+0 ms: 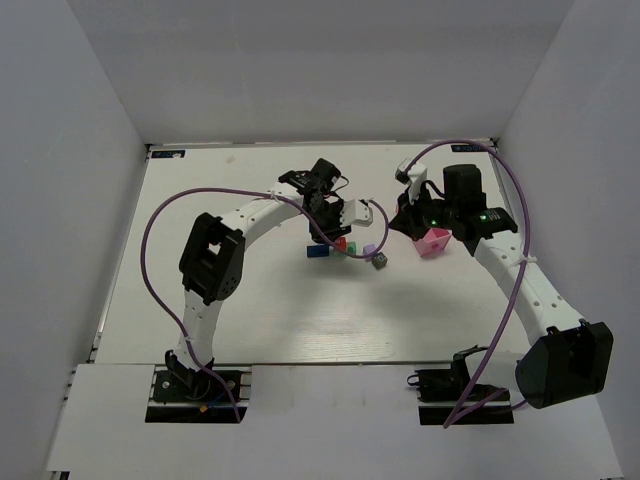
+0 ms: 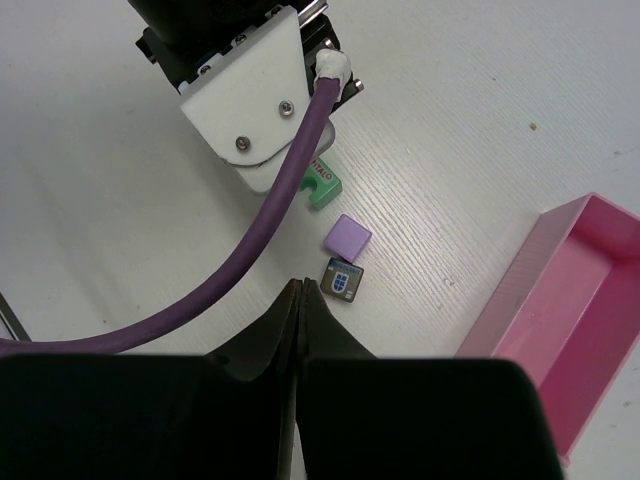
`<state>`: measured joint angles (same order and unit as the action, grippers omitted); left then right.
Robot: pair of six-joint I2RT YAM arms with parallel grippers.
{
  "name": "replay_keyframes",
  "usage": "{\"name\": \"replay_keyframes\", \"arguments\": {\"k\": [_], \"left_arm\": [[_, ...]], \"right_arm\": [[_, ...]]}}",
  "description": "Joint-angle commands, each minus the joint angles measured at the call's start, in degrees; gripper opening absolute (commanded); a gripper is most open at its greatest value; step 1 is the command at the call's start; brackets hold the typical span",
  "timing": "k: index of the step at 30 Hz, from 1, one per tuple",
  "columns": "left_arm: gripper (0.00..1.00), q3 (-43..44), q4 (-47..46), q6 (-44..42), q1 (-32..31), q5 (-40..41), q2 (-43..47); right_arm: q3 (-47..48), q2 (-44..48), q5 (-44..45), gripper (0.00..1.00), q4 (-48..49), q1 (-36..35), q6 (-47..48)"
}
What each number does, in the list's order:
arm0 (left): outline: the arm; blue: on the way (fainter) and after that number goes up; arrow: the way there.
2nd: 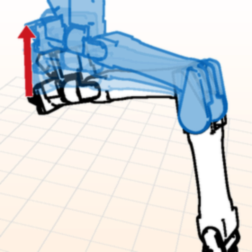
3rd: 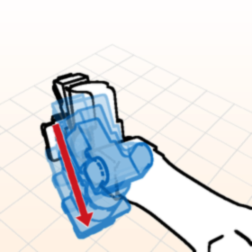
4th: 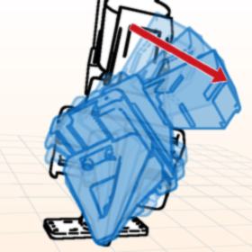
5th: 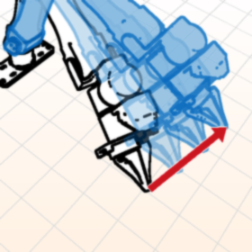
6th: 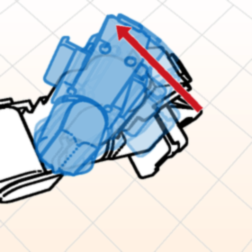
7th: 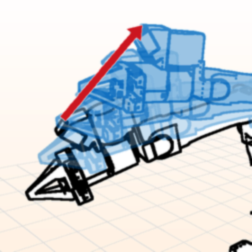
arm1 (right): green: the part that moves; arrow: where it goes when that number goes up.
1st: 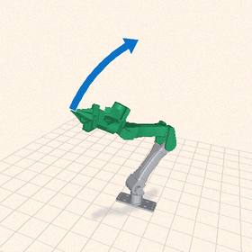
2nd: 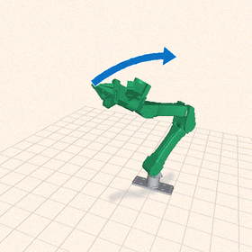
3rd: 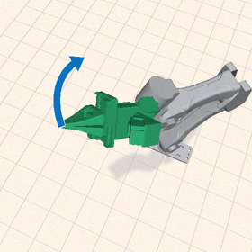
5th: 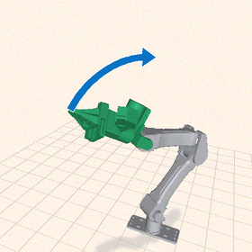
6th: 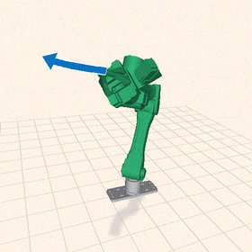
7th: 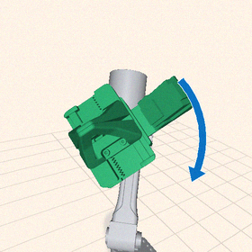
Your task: Build the wood block tower
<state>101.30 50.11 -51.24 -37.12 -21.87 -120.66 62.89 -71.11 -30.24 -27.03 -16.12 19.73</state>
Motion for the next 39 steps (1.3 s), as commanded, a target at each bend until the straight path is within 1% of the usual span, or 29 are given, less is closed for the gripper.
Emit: {"name": "replay_keyframes", "arguments": {"k": [1,22,24,25,39], "left_arm": [[0.39,1.8,0.1,-0.9,0.2,-1.6,0.5],[0.41,1.3,0.6,-0.9,0.2,-1.6,0.0],[0.42,1.3,0.6,-0.9,0.2,-1.6,0.0],[0.46,1.3,0.6,-0.9,0.2,-1.6,0.0],[0.47,1.3,0.6,-0.9,0.2,-1.6,-0.5]], "right_arm": [[0.0,1.2,-1.3,0.0,0.4,0.4,0.3],[-0.1,1.0,-1.4,0.0,0.4,0.5,0.2],[0.0,1.1,-1.4,0.0,0.2,0.5,0.1],[-0.1,1.1,-1.4,0.0,0.3,0.4,0.1],[-0.1,1.2,-1.4,0.0,0.2,0.2,0.3]]}}
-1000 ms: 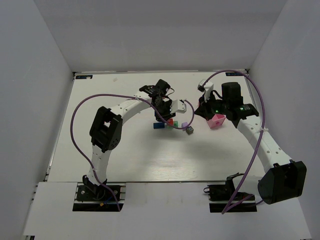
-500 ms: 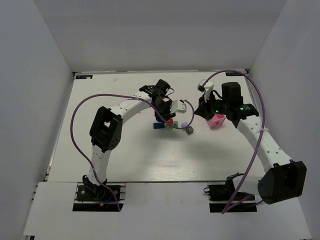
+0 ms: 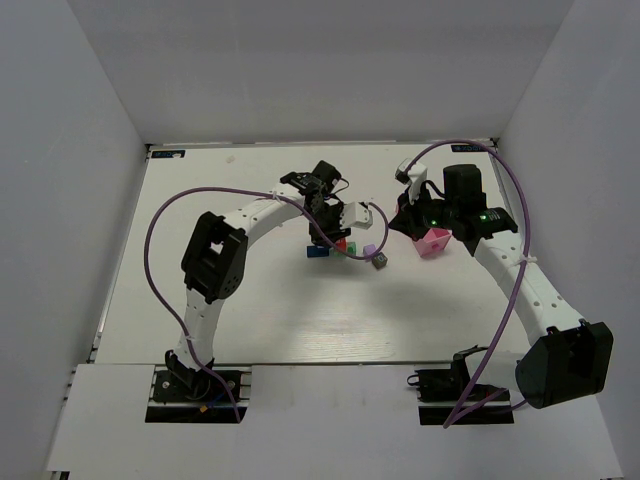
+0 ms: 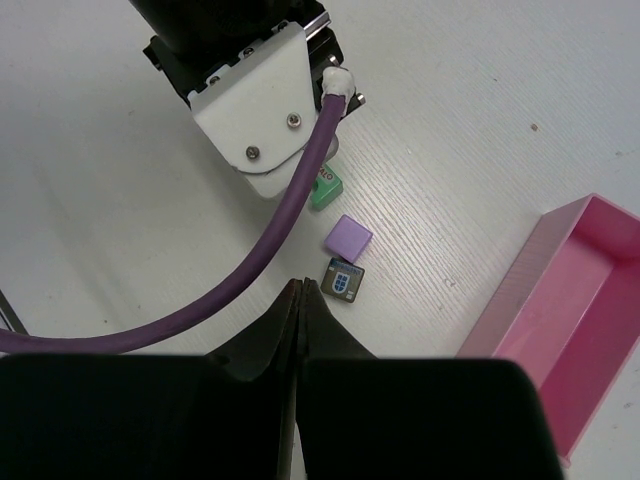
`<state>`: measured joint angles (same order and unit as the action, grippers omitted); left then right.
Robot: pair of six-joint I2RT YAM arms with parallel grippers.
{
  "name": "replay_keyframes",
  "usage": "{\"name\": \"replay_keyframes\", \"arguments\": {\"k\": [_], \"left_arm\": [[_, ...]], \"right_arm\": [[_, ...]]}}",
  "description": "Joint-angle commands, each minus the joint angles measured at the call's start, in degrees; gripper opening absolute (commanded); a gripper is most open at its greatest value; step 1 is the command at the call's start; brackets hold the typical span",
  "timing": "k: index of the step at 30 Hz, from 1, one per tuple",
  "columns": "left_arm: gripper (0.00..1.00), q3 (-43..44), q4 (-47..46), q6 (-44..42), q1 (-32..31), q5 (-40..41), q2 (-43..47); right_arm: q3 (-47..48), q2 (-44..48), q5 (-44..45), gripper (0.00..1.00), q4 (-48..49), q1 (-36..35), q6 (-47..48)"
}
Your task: Build the wood block tower
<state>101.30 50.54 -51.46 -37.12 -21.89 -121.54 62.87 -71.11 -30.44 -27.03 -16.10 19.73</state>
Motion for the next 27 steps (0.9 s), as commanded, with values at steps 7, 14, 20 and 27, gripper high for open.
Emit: {"name": "replay_keyframes", "arguments": {"k": [7,14,20,27], "left_arm": [[0.48,1.3,0.2,-0.7,0.2,-1.6,-0.2],[1.0,1.3,0.2,-0.7,0.2,-1.6,-0.2],[1.0,1.3,0.2,-0.1,0.2,-1.6,0.4],[1.0,-1.0,-1.1,1.3,0.2,-1.0,6.1]], "right_arm": [[-0.1,1.1,-1.2,0.0,0.4,0.4,0.2],[-0.1,1.2,-1.3,0.0,0.3,0.5,0.3],[-0.2,1.1,-1.3,0.0,0.3,0.5,0.3],[-0.3,0.9,-0.8,0.0,0.4,0.4,0.8]]}}
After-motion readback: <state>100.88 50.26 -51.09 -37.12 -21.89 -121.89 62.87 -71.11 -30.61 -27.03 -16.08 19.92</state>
